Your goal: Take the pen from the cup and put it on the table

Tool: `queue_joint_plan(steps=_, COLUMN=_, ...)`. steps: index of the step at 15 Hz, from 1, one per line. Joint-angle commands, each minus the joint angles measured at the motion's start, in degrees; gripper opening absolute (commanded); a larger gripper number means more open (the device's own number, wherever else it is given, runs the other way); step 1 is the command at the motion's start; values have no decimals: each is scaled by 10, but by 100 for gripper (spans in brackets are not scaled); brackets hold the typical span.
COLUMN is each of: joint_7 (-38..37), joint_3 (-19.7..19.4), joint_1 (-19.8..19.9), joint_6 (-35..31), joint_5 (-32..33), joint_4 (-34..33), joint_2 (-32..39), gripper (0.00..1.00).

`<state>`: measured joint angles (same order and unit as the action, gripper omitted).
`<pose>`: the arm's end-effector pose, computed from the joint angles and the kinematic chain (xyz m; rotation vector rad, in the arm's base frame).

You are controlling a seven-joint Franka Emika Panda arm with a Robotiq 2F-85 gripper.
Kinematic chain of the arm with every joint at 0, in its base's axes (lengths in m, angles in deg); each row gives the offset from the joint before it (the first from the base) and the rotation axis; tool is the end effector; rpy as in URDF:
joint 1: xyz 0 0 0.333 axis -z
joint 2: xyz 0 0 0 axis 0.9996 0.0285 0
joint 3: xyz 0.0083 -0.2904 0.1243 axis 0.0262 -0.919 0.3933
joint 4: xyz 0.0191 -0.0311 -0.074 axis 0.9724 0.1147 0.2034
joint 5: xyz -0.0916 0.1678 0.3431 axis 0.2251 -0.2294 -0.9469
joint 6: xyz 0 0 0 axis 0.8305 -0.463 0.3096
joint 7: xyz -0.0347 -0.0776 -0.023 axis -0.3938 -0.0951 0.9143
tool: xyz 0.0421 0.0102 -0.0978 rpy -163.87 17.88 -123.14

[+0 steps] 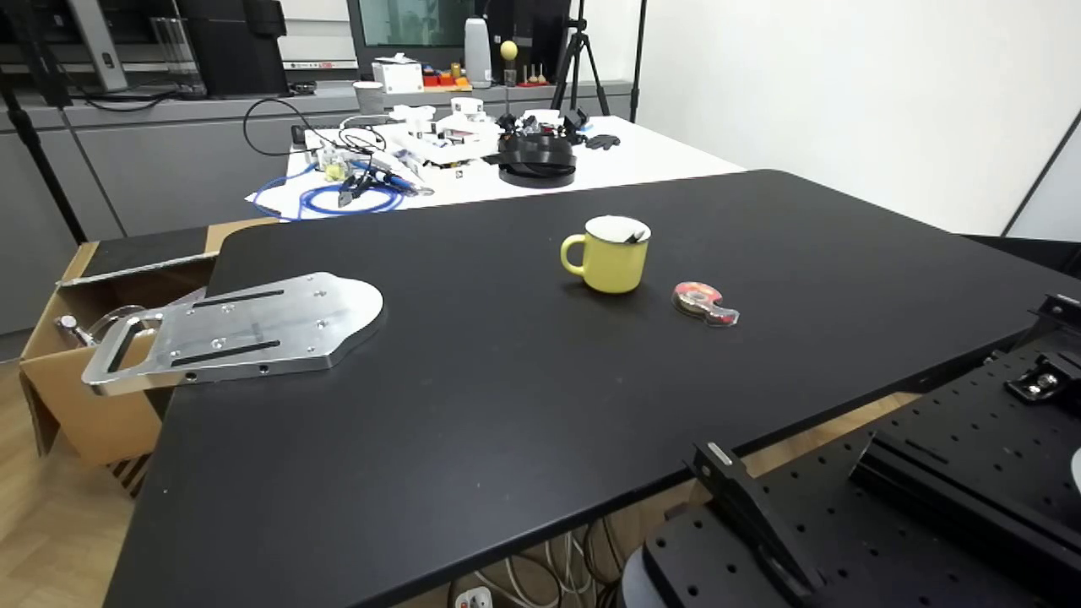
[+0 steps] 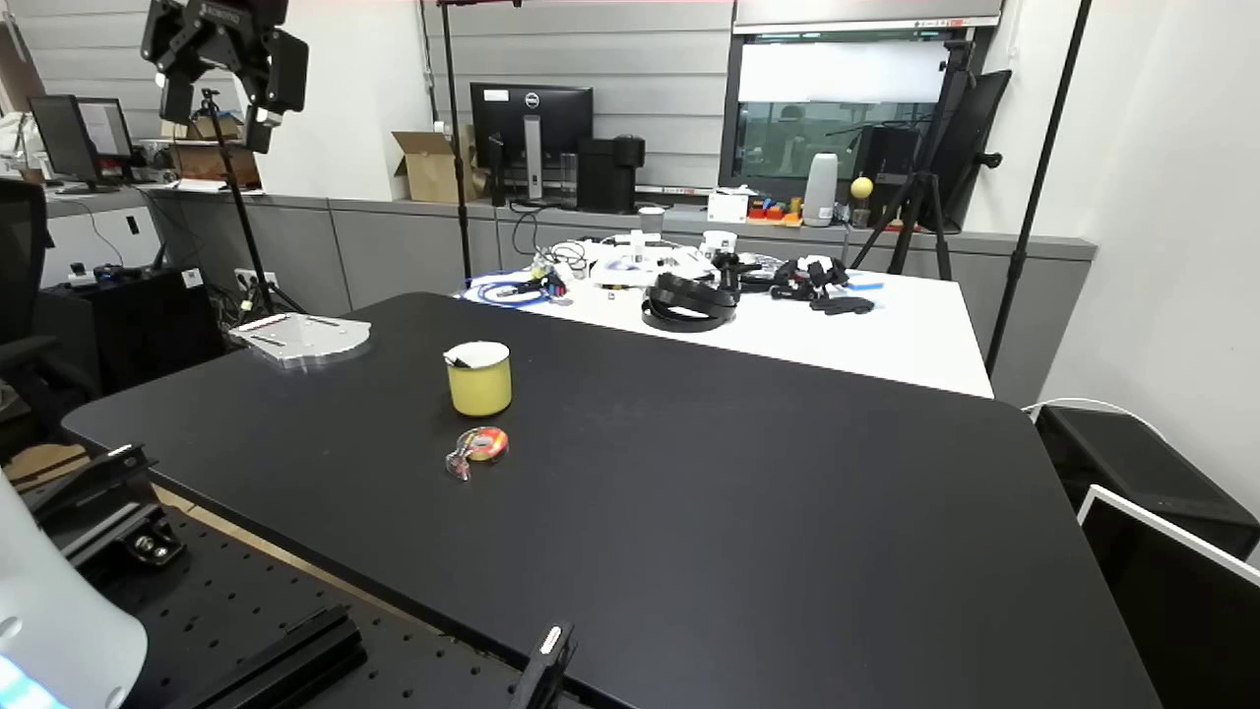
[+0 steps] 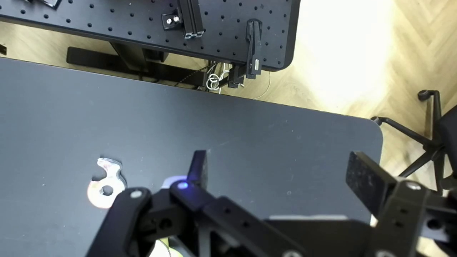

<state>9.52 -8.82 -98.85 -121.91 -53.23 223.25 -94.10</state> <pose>0.3541 0.1201 0.4419 -2.8682 -0.2153 0.3999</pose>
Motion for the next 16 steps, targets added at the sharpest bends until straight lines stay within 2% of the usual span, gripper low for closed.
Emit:
queue_joint_plan(steps=1, joint_7=6, joint_3=8, joint_1=12, joint_6=-20, joint_5=-1, joint_4=-13, joint_2=9, gripper=100)
queue_joint_plan(steps=9, joint_7=39, joint_3=-5, joint_1=34, joint_6=-58, joint_5=18, joint_4=-107, joint_2=136, gripper=100)
queue_joint_plan(steps=16, joint_7=55, joint_3=-13, joint_1=60, joint_6=-10, joint_5=21, joint_4=-265, joint_2=296, gripper=100)
